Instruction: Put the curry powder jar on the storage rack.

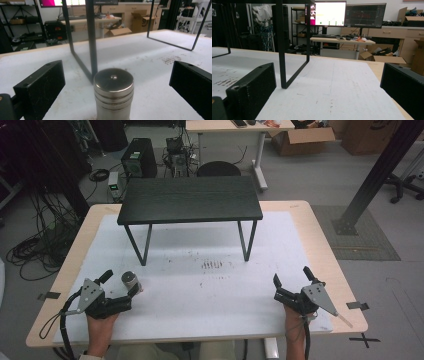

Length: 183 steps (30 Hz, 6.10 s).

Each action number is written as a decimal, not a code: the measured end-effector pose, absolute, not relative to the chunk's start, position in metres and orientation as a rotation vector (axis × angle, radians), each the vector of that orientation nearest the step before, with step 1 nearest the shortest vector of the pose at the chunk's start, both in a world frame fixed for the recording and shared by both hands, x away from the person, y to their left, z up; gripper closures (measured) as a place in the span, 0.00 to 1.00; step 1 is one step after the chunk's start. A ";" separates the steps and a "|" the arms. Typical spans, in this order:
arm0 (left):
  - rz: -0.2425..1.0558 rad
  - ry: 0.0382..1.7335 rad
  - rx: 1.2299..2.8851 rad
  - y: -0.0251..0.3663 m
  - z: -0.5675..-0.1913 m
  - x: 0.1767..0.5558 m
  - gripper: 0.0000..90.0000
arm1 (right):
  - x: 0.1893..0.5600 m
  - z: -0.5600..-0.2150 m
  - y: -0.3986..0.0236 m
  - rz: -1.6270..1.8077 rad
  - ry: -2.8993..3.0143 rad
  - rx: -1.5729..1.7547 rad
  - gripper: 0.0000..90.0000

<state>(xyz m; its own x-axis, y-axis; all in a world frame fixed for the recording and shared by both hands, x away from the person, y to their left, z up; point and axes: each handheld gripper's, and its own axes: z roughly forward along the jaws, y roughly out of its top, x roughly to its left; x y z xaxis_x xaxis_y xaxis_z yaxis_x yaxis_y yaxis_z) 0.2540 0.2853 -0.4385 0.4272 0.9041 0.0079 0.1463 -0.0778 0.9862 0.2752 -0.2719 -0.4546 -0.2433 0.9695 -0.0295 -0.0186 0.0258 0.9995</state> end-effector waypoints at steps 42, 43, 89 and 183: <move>0.756 1.037 1.664 0.281 -0.446 0.271 0.38 | 0.275 -0.455 -0.272 1.374 1.393 1.050 0.00; 0.751 1.040 1.662 0.281 -0.446 0.271 0.39 | 0.275 -0.455 -0.272 1.375 1.393 1.050 0.00; 0.734 0.984 1.549 0.291 -0.421 0.262 0.55 | 0.275 -0.455 -0.273 1.379 1.389 1.053 0.00; 0.590 0.686 1.524 0.227 -0.245 0.335 0.55 | 0.276 -0.455 -0.273 1.381 1.392 1.056 0.00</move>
<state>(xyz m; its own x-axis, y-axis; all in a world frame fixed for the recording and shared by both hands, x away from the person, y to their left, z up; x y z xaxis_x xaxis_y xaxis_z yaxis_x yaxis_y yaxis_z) 0.3354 0.2268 -0.2445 0.6869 0.7258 -0.0359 0.0732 -0.0200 0.9971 0.2756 -0.2725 -0.4545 -0.2481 0.9685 -0.0215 -0.0139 0.0186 0.9997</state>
